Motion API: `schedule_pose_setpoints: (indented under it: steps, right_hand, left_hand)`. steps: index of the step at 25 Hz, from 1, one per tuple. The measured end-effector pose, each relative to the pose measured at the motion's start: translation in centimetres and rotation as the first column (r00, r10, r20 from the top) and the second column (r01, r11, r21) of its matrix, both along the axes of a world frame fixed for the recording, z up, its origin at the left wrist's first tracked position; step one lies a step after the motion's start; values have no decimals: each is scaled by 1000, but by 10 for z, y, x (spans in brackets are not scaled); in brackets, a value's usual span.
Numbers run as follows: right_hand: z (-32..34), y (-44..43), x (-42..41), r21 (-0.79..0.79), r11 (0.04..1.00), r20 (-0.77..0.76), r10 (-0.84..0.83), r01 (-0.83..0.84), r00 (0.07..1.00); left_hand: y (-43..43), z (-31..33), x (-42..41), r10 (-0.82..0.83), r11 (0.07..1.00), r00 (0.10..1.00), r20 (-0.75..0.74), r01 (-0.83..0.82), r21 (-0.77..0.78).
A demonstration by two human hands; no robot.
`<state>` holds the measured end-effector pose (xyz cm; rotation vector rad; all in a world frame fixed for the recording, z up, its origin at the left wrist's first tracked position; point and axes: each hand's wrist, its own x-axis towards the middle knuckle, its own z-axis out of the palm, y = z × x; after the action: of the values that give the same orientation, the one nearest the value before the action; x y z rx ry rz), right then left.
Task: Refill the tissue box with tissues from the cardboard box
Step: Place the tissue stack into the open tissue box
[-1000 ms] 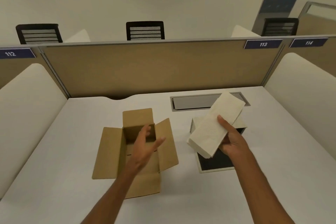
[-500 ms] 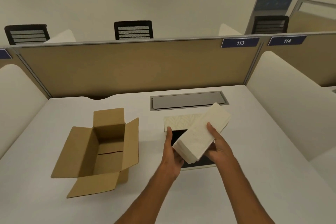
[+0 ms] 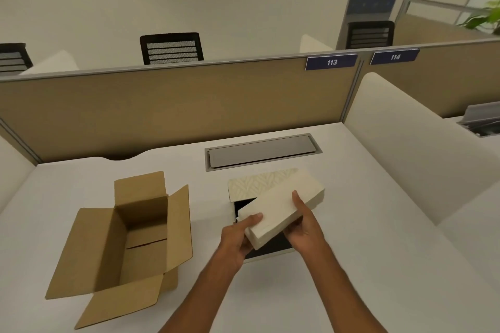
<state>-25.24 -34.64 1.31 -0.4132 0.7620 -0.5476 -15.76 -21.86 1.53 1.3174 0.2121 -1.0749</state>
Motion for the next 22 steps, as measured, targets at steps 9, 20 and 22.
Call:
schedule_pose_setpoints:
  steps: [9, 20, 22]
  right_hand:
    - [-5, -54, -38, -84, 959, -274, 238, -270, 932]
    - [-41, -95, -33, -97, 881, -603, 319, -463, 732]
    - [-51, -100, -30, -74, 867, -625, 344, -492, 701]
  left_hand:
    - [29, -14, 57, -173, 983, 984, -42, 175, 60]
    - [-22, -47, 55, -189, 954, 982, 15, 180, 241]
    - [-29, -54, 51, -155, 947, 987, 40, 137, 290]
